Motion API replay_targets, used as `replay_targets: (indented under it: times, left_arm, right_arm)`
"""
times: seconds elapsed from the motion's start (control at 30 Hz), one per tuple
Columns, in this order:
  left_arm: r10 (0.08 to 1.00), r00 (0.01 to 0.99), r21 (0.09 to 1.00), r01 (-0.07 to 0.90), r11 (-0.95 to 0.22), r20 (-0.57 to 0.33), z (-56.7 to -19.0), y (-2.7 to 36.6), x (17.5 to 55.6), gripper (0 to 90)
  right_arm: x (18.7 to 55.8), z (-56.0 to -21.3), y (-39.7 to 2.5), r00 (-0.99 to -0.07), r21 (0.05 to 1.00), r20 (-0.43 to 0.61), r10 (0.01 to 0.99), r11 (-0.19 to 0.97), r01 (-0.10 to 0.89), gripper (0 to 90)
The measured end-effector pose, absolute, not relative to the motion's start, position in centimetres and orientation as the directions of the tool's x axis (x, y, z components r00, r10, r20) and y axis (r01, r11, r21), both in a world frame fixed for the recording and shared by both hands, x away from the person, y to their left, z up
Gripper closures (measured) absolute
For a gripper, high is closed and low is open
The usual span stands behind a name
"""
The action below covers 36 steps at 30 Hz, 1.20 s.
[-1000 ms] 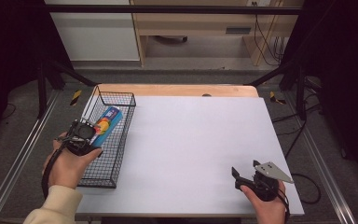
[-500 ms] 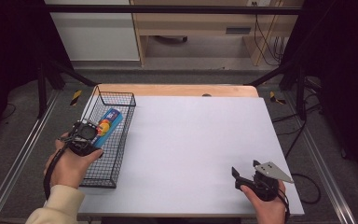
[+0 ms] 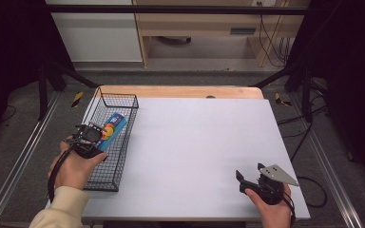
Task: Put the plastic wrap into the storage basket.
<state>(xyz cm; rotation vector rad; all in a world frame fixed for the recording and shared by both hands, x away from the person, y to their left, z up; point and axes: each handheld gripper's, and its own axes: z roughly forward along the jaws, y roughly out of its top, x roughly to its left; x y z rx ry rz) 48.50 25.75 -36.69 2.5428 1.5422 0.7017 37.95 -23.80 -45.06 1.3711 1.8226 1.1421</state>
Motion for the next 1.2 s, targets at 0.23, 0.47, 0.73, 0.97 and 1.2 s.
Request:
replay_targets:
  times: [0.23,0.47,0.73,0.97,1.2]
  left_arm:
    - [0.855,0.394,0.285,0.823,-0.491,0.337,-37.1,25.7,48.7,32.1]
    - [0.848,0.401,0.268,0.824,-0.499,0.346,-37.3,25.4,48.7,32.1]
    - [0.841,0.406,0.241,0.830,-0.503,0.358,-37.8,25.2,49.1,32.1]
    - [0.835,0.413,0.226,0.830,-0.509,0.365,-38.0,25.1,49.2,32.1]
    - [0.835,0.417,0.210,0.835,-0.508,0.360,-38.2,25.0,49.5,32.0]
  right_arm:
    - [38.0,-45.1,-23.8,-0.303,0.885,0.043,0.952,0.105,0.453,17.1]
    - [38.0,-45.1,-23.8,-0.305,0.885,0.044,0.951,0.105,0.453,17.1]
    - [38.0,-45.1,-23.7,-0.305,0.885,0.045,0.951,0.104,0.455,17.1]
    - [38.0,-45.1,-23.7,-0.306,0.884,0.045,0.951,0.105,0.455,17.2]
    - [38.0,-45.1,-23.7,-0.308,0.884,0.045,0.950,0.106,0.455,17.2]
